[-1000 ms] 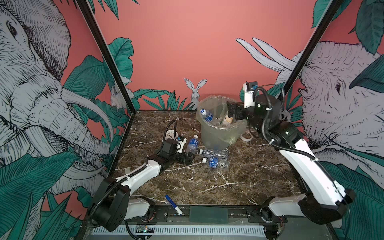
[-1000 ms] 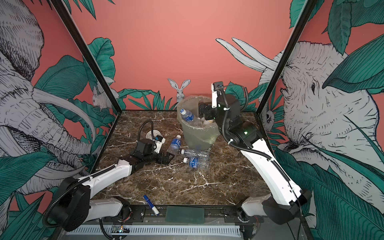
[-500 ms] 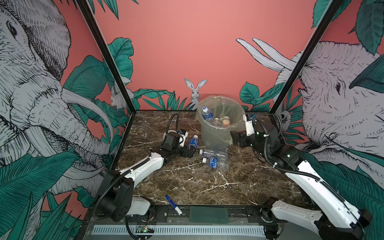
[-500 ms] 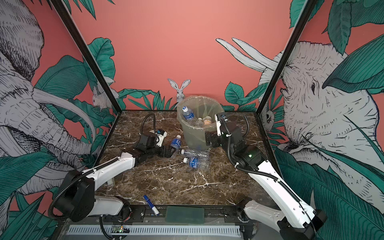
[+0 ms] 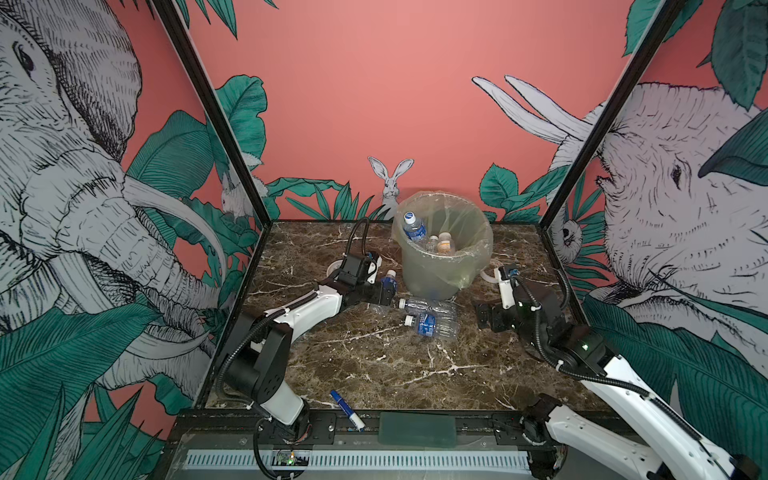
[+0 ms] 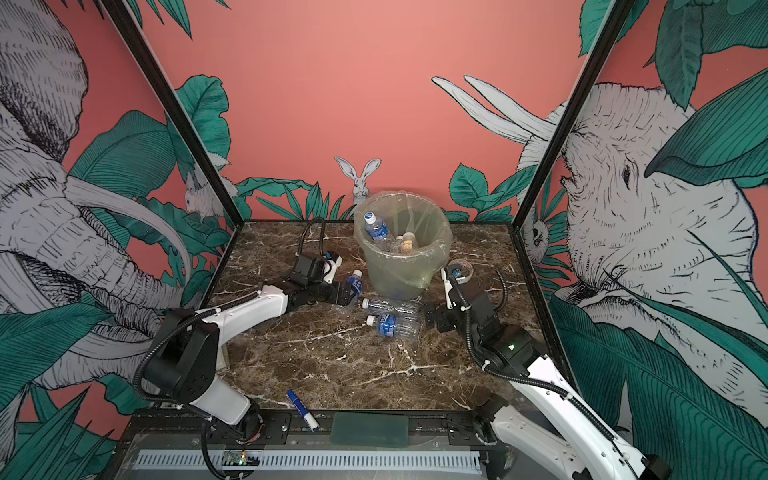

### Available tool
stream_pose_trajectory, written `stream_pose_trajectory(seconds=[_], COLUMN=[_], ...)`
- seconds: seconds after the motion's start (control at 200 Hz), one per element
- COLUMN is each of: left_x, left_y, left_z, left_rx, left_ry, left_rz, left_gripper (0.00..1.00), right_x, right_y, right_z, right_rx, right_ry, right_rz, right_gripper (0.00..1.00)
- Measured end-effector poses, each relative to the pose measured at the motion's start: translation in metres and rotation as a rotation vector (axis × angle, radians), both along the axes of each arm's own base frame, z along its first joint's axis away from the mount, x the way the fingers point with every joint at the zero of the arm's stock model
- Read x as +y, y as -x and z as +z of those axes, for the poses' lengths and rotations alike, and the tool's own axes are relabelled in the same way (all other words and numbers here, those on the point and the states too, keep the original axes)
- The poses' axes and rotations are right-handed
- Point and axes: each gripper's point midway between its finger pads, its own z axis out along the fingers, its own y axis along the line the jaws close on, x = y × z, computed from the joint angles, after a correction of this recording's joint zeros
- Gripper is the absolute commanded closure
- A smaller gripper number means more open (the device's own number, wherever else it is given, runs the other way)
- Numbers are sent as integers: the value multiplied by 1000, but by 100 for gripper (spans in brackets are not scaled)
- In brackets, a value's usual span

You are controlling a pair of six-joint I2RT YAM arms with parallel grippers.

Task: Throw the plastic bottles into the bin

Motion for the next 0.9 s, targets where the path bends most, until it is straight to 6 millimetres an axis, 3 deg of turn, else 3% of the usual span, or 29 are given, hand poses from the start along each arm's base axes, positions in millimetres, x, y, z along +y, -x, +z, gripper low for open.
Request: stream_pose_trajectory(seconds=[0.46, 0.895], left_x=[-1, 2], left_y=[-13, -18], left_z=[-36, -53], left_rx=[72, 96], left_ry=[-70, -129], left_rz=[15, 7], left_gripper=[2, 10], right_x=[-9, -9], right_y=[9, 9], right_z=[-34, -41], right_rx=[63, 76], right_ry=[23, 17], right_rz=[-30, -41], right_gripper=[1, 1])
